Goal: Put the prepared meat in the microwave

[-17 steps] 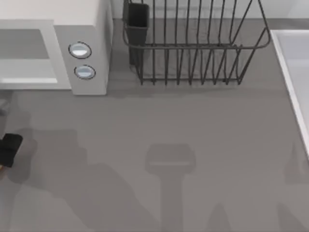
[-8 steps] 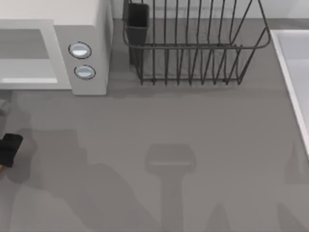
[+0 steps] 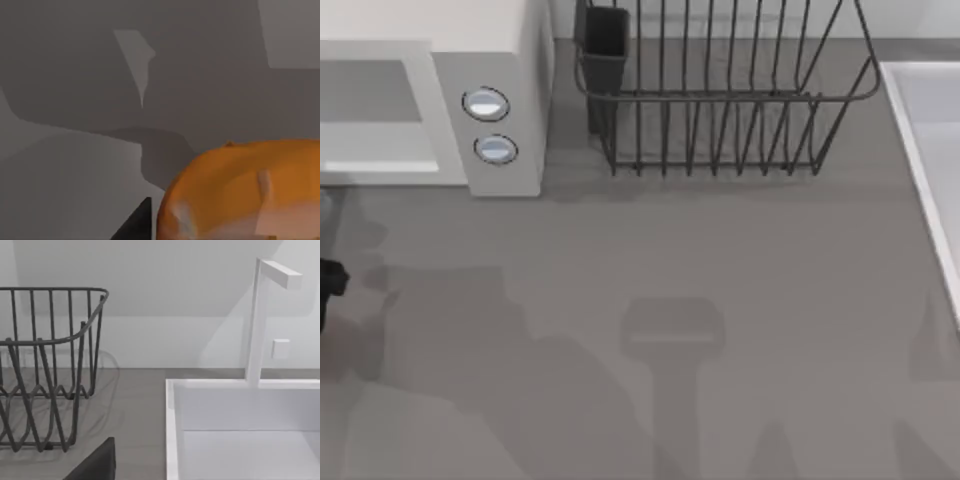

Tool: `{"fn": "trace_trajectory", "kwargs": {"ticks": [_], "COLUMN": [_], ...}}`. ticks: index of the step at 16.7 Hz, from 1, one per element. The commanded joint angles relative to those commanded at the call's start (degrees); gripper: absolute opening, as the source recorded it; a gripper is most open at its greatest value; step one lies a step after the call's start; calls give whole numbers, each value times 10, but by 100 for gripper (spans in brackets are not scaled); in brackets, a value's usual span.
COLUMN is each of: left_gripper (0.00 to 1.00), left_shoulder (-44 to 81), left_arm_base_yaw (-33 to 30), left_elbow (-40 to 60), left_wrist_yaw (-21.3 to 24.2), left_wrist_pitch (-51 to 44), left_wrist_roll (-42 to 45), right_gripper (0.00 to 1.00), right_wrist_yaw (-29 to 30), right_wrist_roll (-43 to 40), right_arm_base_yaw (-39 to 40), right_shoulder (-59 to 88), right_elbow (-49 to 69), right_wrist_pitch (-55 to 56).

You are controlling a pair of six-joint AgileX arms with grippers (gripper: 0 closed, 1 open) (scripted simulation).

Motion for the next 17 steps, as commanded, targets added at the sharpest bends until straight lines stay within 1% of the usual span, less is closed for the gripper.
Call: {"fn": "trace_trajectory", "kwargs": {"ticks": [4,7,13,15,17], "left_gripper": [0,0,0,0,0], "left_shoulder": [-38,-57,-55,-52,-50], "left_arm_base_yaw": [0,-1,1,5,8], "left_elbow": [62,94,95,89,71], "left_wrist_yaw": [0,0,0,1,0], "left_wrist_pitch": [-97,-137,-133,-104,-51], "left_wrist_roll": [-2,-4,-5,-12,-25], "right_gripper": [100,100,100,100,100], "right_wrist_yaw": [0,0,0,0,0], "right_wrist_roll": [0,0,0,0,0], "right_arm_base_yaw": [0,0,0,0,0], "right_shoulder": [0,0,0,0,0], "right_elbow": [0,0,0,0,0], "right_wrist_pitch": [0,0,0,0,0]}}
